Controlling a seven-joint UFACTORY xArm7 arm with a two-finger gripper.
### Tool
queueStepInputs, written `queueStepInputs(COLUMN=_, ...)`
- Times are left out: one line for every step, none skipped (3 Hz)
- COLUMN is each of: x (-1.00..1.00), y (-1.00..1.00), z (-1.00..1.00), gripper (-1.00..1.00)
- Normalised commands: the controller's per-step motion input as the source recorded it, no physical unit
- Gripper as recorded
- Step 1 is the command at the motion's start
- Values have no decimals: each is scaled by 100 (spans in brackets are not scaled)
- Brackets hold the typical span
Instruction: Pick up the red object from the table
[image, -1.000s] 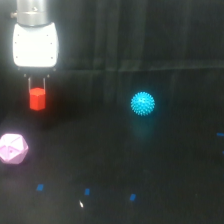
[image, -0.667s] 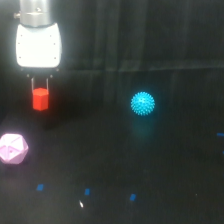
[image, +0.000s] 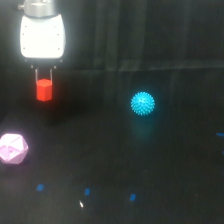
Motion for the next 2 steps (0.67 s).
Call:
queueStepInputs(x=-70, y=14, z=-30, gripper=-100)
queueStepInputs(x=-10, y=-30, z=-38, gripper=-97)
